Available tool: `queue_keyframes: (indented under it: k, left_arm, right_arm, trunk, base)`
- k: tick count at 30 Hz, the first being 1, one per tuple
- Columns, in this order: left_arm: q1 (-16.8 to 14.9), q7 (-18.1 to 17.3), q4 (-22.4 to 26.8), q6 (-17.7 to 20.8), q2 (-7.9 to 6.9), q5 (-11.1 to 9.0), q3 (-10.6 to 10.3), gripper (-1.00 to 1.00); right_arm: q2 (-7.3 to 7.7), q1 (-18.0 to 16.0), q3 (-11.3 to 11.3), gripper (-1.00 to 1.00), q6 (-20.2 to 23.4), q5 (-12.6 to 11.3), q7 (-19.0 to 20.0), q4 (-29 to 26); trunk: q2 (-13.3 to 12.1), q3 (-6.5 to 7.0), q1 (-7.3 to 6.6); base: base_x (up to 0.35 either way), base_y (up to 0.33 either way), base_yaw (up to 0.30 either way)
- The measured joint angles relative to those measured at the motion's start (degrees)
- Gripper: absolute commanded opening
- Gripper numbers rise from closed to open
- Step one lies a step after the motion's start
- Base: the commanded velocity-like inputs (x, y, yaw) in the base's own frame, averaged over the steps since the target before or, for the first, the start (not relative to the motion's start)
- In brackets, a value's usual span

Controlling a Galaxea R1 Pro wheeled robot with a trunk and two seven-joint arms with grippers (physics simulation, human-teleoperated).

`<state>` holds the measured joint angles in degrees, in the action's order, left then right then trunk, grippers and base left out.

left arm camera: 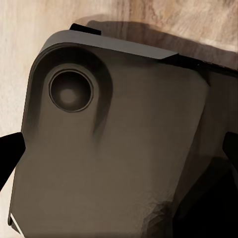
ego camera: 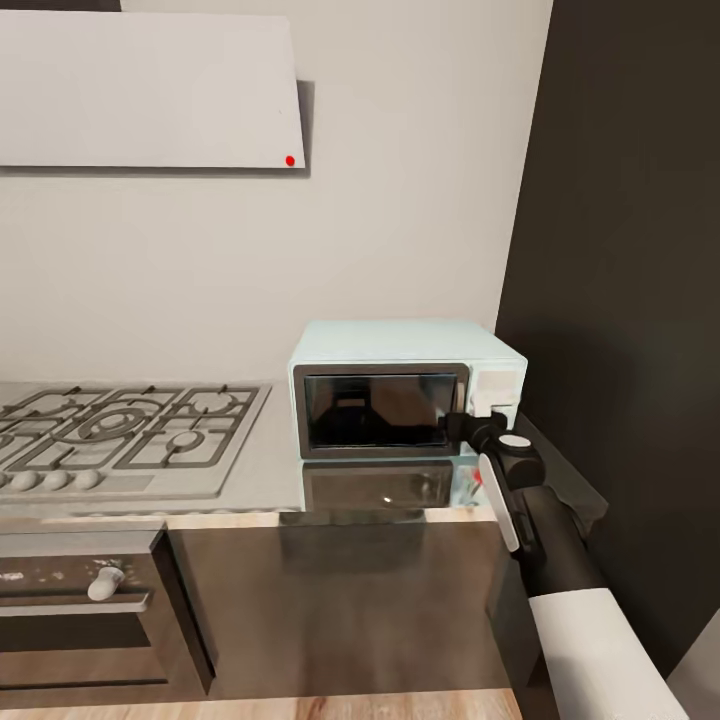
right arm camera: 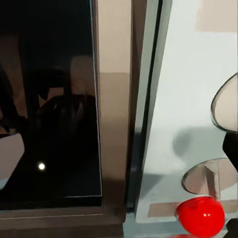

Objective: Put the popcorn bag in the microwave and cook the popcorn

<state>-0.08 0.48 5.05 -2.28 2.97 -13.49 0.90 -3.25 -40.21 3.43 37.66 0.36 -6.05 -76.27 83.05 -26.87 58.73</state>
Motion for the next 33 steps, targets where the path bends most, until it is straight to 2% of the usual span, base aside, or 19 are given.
queue_keyframes:
  k: [25, 26, 31, 33]
  left_arm:
    - [0.0, 0.0, -0.01, -0.03, 0.0, 0.0, 0.0, 1.0]
    - [0.0, 0.0, -0.01, -0.01, 0.0, 0.0, 0.0, 1.0]
    - [0.0, 0.0, 0.01, -0.04, 0.0, 0.0, 0.0, 1.0]
    - [0.01, 0.0, 0.03, -0.03, 0.0, 0.0, 0.01, 1.0]
  right_arm:
    - [-0.1, 0.0, 0.16, 1.0, -0.01, 0.44, 0.16, 0.3]
    - [-0.11, 0.0, 0.17, -1.0, -0.01, 0.43, 0.19, 0.3]
    - [-0.14, 0.0, 0.19, -1.0, 0.04, 0.33, 0.36, 0.3]
    - [-0.08, -0.01, 0.13, -1.0, 0.2, 1.54, 0.15, 0.28]
  trunk:
    - [0.0, 0.0, 0.0]
    - [0.0, 0.0, 0.0]
    - [0.0, 0.0, 0.0]
    - [0.0, 0.0, 0.0]
  base:
    - [0.022, 0.0, 0.0]
    - [0.0, 0.0, 0.0]
    - [0.0, 0.0, 0.0]
    - [0.0, 0.0, 0.0]
